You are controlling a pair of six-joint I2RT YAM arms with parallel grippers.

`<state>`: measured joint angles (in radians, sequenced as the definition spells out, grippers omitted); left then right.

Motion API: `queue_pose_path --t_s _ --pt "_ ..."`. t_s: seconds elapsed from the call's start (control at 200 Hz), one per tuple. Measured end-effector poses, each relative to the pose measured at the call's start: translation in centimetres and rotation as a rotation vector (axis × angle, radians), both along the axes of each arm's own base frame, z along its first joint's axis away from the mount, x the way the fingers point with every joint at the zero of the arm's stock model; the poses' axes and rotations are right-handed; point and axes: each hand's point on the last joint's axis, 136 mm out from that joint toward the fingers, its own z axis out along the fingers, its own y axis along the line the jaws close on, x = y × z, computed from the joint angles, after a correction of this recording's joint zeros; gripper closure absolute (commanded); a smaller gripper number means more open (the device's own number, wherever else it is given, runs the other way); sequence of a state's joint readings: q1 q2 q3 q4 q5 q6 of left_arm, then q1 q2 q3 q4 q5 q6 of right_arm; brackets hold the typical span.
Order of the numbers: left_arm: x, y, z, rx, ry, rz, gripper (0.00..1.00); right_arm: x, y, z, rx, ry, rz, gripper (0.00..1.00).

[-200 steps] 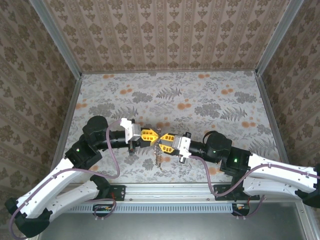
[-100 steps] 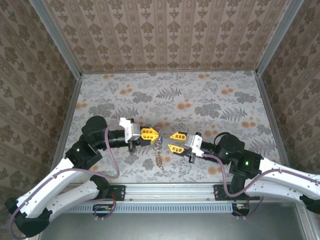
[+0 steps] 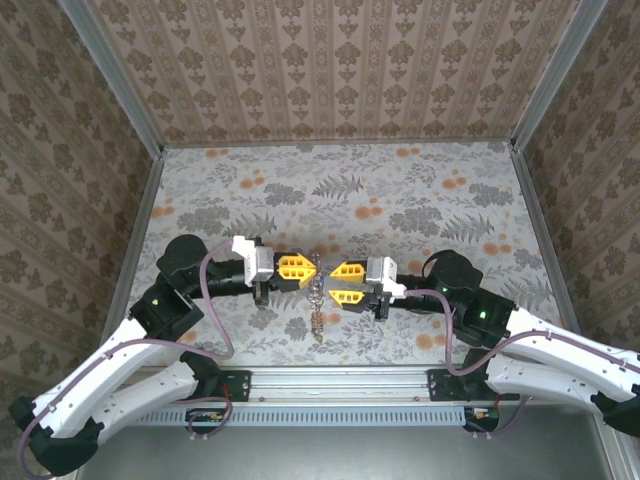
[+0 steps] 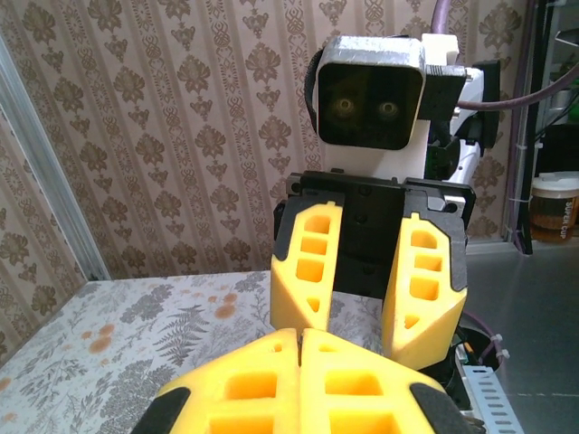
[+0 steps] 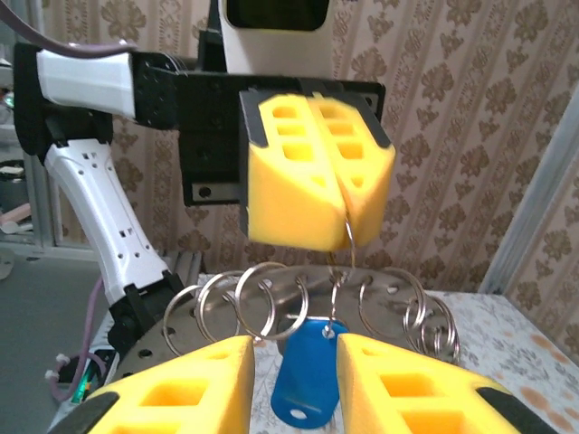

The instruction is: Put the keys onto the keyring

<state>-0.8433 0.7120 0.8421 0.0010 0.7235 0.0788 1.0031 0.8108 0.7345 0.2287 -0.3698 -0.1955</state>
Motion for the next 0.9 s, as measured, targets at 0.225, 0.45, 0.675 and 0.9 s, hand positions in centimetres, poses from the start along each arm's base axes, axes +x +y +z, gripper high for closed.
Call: queue_pose_path --t_s 0.225,0.45,0.675,0.9 --pt "-0.4 -0.1 -0.2 0.000 0.004 -0.025 1.00 -0.1 0.2 1.3 0.025 0.001 0.014 0.68" --pt "-0.8 -0.1 0.0 -0.009 0.000 -0.051 1.00 0.2 0.6 1.6 0.031 0.002 0.013 0.68" --pt "-1.3 -0.3 0.3 -0.022 -0.009 -0.079 1.00 0.5 1.0 1.4 0.028 0.019 0.013 0.68" --pt "-1.7 -0.4 0.3 -0.027 -0.011 -0.102 1.00 0.7 1.3 1.1 0.020 0.034 0.013 0.71"
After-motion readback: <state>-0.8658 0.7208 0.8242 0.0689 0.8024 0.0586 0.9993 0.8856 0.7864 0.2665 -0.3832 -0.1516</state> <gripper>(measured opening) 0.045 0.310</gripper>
